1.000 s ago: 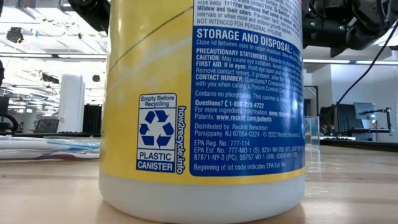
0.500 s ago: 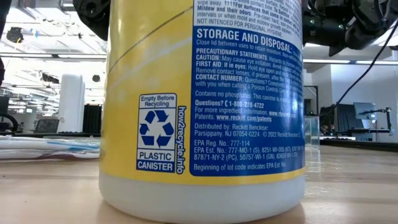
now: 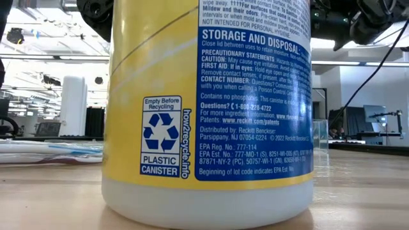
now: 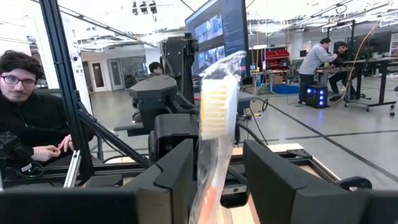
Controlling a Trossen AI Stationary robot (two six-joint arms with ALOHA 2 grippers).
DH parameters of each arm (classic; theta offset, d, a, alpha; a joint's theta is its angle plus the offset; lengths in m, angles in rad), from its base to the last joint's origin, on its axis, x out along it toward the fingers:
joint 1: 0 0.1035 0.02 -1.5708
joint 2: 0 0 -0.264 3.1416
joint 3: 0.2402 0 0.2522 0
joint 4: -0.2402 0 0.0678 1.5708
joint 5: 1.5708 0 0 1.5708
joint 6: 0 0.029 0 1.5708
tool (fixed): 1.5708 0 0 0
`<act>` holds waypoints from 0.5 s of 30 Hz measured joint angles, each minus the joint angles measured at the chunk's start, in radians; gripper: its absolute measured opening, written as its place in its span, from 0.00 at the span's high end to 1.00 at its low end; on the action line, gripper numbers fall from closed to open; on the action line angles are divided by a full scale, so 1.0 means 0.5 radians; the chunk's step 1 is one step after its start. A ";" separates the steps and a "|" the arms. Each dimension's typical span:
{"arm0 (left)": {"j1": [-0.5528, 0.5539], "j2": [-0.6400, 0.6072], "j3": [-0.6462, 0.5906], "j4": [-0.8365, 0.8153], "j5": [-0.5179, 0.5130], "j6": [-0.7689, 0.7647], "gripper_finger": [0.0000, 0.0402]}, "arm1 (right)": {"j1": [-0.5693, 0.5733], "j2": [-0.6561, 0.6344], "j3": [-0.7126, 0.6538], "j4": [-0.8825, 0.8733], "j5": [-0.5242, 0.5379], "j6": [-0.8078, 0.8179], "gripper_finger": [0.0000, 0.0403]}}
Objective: Pick & Place toothbrushing station
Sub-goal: Put the orange toothbrush into the transparent organizer
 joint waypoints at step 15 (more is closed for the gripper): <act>0.000 -0.003 0.000 -0.011 0.005 0.000 0.98 | -0.005 0.359 0.200 0.097 -0.137 0.002 0.76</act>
